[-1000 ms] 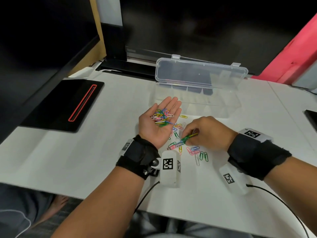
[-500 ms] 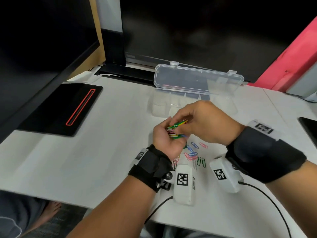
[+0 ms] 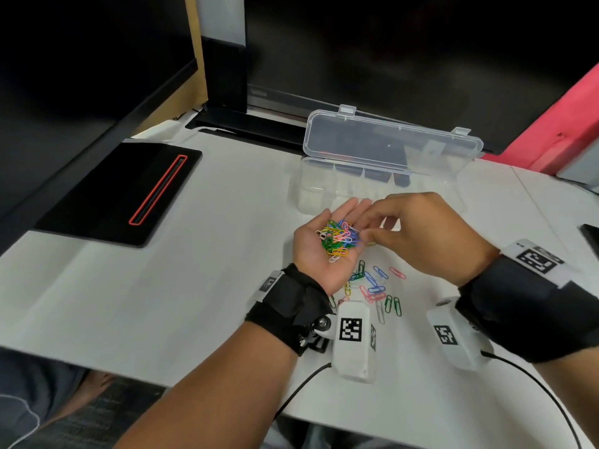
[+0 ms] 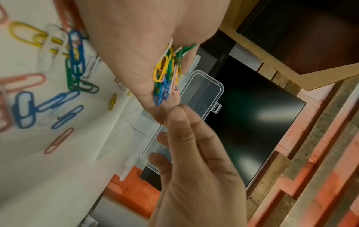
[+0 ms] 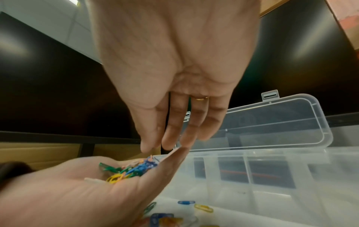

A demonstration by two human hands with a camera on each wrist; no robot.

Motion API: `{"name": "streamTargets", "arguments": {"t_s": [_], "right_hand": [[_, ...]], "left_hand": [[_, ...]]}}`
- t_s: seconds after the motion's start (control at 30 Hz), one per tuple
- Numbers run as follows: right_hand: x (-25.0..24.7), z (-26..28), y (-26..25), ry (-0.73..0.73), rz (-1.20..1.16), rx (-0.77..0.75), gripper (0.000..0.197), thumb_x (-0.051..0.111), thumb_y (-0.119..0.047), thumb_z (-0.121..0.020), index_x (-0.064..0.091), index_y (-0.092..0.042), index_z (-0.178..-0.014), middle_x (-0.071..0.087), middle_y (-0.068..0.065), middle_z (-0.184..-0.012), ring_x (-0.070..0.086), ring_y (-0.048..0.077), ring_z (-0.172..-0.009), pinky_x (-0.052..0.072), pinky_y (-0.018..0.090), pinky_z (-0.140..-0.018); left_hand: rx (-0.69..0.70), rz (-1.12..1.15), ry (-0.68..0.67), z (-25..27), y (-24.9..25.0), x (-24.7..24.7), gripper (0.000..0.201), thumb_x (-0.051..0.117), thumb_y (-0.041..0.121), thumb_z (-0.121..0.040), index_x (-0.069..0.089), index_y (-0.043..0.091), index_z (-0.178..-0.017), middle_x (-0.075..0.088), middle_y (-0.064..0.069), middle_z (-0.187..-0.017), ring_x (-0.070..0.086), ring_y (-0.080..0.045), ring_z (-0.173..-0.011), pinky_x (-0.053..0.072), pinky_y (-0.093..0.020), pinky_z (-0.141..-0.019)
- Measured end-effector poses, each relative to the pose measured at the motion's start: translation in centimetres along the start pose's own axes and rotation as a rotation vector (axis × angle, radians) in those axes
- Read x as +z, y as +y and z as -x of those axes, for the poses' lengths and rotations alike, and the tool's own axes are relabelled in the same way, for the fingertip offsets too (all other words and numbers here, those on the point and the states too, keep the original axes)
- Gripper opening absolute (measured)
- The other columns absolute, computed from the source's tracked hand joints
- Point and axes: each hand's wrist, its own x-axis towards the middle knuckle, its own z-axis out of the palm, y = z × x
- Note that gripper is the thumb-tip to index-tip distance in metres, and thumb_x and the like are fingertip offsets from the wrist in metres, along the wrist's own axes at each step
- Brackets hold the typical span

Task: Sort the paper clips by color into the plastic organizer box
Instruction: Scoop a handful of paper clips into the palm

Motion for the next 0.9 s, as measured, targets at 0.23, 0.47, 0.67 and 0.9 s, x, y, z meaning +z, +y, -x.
{"name": "streamTargets", "arguments": {"t_s": [0.23, 0.47, 0.67, 0.9], "right_hand": [[1.7, 0.1, -0.6, 0.007, 0.005, 0.01, 0.018, 0.07, -0.031, -0.083, 0.075, -0.031, -0.1, 0.071, -0.008, -0.091, 0.061, 0.012, -0.079, 0.051, 0.034, -0.077], [1.8, -0.3, -0.2, 0.016, -0.038, 0.062, 0.008, 0.07, -0.022, -0.082, 0.074, -0.028, -0.083, 0.071, -0.01, -0.088, 0.058, 0.007, -0.073, 0.051, 0.033, -0.078], [2.6, -0.2, -0.4, -0.048, -0.032, 0.027, 0.014, 0.075, -0.029, -0.079, 0.075, -0.026, -0.092, 0.066, -0.004, -0.088, 0.06, 0.016, -0.082, 0.051, 0.038, -0.079], [2.0, -0.3, -0.3, 0.004, -0.201, 0.072, 0.01, 0.069, -0.027, -0.087, 0.078, -0.029, -0.091, 0.072, -0.011, -0.091, 0.063, 0.008, -0.083, 0.049, 0.029, -0.081]], "left_hand": [[-0.001, 0.023, -0.022, -0.1, -0.2, -0.5, 0.047, 0.028, 0.028, -0.104, 0.056, -0.007, -0.118, 0.068, -0.023, -0.091, 0.07, -0.033, -0.067, 0.055, -0.028, -0.052], [0.004, -0.004, 0.021, -0.1, -0.3, -0.5, 0.047, 0.029, 0.028, -0.103, 0.057, -0.006, -0.122, 0.064, -0.025, -0.116, 0.066, -0.035, -0.094, 0.058, -0.032, -0.06], [-0.015, -0.01, -0.002, -0.1, -0.4, -0.4, 0.046, 0.028, 0.027, -0.104, 0.057, -0.005, -0.119, 0.069, -0.021, -0.077, 0.068, -0.029, -0.058, 0.054, -0.025, -0.05], [0.0, -0.066, 0.02, -0.5, -0.3, -0.7, 0.046, 0.031, 0.027, -0.102, 0.061, -0.005, -0.116, 0.065, -0.024, -0.114, 0.066, -0.034, -0.098, 0.054, -0.038, -0.088]]}}
